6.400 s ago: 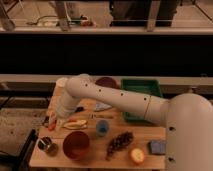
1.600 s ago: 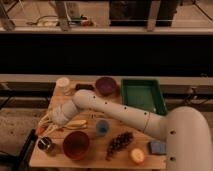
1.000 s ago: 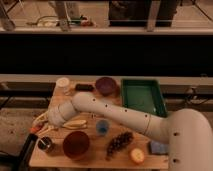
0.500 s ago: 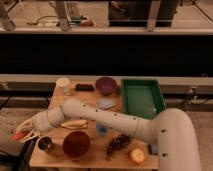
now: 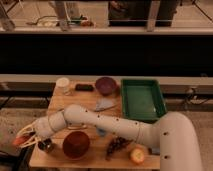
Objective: Place pepper in metal cup
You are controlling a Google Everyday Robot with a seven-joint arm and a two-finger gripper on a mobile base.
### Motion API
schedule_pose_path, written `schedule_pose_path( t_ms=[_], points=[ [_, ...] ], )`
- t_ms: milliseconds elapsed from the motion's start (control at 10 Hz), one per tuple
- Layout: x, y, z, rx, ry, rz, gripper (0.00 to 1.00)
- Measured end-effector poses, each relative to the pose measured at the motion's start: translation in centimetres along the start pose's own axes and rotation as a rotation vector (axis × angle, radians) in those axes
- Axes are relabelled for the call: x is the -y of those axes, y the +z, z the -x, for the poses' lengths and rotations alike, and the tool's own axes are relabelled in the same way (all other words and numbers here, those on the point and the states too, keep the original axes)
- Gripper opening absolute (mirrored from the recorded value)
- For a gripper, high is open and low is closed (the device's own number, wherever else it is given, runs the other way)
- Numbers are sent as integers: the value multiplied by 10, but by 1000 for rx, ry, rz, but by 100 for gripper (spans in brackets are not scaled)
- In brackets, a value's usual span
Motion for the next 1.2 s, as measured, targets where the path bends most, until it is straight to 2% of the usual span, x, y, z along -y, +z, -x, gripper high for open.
schedule_pose_path(
  t_ms=[200,900,1200],
  points=[
    [-7,-3,-2,1,12,-11,1],
    [-11,-3,-27,52,22,-47,1],
    [-17,-10,-40,49,39,-70,1]
  ],
)
